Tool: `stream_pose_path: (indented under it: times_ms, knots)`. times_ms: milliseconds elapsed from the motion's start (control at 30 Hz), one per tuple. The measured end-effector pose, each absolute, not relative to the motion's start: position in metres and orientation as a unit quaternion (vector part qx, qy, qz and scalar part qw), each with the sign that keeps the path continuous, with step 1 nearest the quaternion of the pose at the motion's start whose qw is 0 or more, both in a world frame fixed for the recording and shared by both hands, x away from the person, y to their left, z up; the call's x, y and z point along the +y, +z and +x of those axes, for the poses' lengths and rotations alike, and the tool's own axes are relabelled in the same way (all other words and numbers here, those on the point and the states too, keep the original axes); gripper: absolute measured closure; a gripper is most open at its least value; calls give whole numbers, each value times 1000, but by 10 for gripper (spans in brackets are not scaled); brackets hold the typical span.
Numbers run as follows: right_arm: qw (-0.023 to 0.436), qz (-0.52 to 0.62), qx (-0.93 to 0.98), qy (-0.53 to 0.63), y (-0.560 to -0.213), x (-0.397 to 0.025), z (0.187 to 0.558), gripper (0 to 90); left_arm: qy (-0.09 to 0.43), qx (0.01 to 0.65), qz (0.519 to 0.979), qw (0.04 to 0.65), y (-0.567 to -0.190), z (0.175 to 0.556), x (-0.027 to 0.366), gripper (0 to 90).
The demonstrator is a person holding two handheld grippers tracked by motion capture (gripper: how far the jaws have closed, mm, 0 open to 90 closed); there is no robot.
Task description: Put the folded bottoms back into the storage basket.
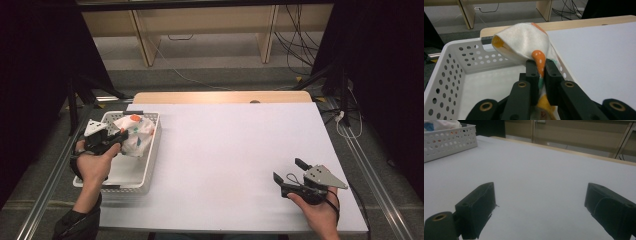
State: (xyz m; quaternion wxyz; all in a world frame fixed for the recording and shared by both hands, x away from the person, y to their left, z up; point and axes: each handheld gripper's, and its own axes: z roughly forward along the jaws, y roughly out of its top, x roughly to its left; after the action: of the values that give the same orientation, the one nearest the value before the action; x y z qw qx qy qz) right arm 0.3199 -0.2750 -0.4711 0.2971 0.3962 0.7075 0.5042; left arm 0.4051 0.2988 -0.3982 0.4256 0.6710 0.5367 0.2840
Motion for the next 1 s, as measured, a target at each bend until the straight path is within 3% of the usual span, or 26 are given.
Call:
stream_pose_path:
  times_ms: [1000]
  knots:
    - [298,397,707,504,-471,-275,320,106,257,549,691,395,-418,414,296,828]
